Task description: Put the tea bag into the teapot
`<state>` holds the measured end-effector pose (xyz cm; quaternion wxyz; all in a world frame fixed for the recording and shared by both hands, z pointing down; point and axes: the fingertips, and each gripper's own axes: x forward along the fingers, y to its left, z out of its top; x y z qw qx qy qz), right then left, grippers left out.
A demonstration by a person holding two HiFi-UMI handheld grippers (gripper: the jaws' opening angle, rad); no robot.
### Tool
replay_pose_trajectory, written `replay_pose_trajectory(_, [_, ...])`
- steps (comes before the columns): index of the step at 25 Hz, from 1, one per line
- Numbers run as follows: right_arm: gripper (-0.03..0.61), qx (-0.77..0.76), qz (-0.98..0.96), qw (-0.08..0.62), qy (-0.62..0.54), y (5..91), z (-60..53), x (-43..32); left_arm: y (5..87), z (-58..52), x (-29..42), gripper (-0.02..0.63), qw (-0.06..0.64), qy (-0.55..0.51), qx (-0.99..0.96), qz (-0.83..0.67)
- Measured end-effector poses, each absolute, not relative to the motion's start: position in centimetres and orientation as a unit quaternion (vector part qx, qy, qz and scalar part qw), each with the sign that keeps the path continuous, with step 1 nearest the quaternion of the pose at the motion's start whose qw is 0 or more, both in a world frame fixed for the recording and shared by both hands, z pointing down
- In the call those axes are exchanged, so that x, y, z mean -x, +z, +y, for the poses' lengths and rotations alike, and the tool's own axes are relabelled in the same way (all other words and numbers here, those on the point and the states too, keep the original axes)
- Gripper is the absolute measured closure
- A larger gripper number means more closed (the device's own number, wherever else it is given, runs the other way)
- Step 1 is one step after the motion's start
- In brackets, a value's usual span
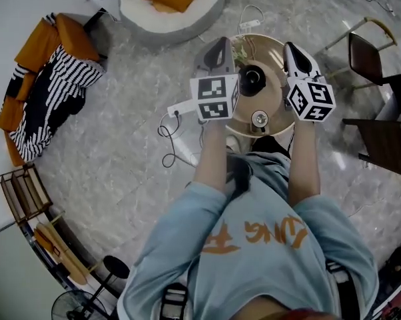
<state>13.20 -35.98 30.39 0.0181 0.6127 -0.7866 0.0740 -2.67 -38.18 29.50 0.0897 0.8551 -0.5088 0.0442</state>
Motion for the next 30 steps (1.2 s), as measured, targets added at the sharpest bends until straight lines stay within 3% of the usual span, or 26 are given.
replay_pose_trajectory(10, [0.566, -0.627, -0.779, 0.008, -0.005, 22.9, -34.9, -14.9, 22.7, -38.4, 0.5, 0.589, 0.028, 0.005, -0.874, -0.486])
replay_pose_trajectory(30, [0.566, -0.638, -0.770, 0.015, -0.012, 22.9, -37.1, -16.5, 23.5, -40.7, 0.5, 0.588, 0.028, 0.015, -0.871, -0.490])
